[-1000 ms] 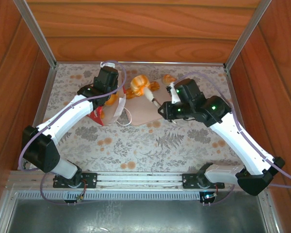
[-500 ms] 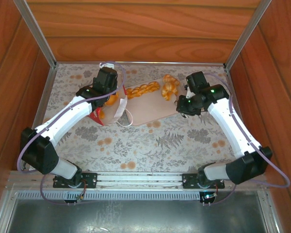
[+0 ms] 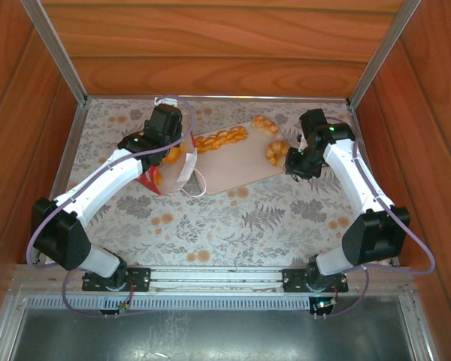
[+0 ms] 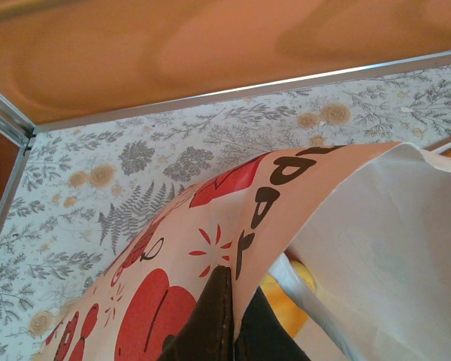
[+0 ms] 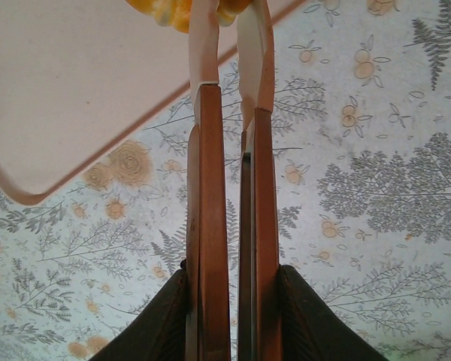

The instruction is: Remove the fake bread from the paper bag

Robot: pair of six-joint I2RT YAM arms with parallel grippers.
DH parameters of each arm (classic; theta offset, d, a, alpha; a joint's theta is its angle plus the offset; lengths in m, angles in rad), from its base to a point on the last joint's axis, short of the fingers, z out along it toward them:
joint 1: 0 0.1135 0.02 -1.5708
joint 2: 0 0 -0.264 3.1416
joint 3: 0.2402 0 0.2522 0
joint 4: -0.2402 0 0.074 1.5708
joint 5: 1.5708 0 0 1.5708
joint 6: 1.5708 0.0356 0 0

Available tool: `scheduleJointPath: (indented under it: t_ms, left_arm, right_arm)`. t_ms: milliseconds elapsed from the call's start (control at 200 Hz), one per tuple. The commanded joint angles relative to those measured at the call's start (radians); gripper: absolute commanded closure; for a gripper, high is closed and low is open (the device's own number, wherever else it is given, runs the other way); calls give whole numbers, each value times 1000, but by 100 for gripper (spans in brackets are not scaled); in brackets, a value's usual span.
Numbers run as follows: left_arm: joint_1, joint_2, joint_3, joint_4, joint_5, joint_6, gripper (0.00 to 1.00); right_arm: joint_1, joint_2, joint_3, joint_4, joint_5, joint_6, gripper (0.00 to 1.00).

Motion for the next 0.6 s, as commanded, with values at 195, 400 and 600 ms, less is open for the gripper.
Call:
scheduleJointPath:
  t_ms: [195,400,600]
  left_arm:
    - [4,-3,-13,-5,2,-8,100]
    - [3,1,-13,-3,-5,-5,100]
    - [5,-3,-14,-2,-5,-1,100]
  right_arm:
    - [-50,45,11,-28,-1,-48,70]
    - [-68,94,24,-21,-17,-57,59]
    - [-79,131,49,-6,-50,-60,53]
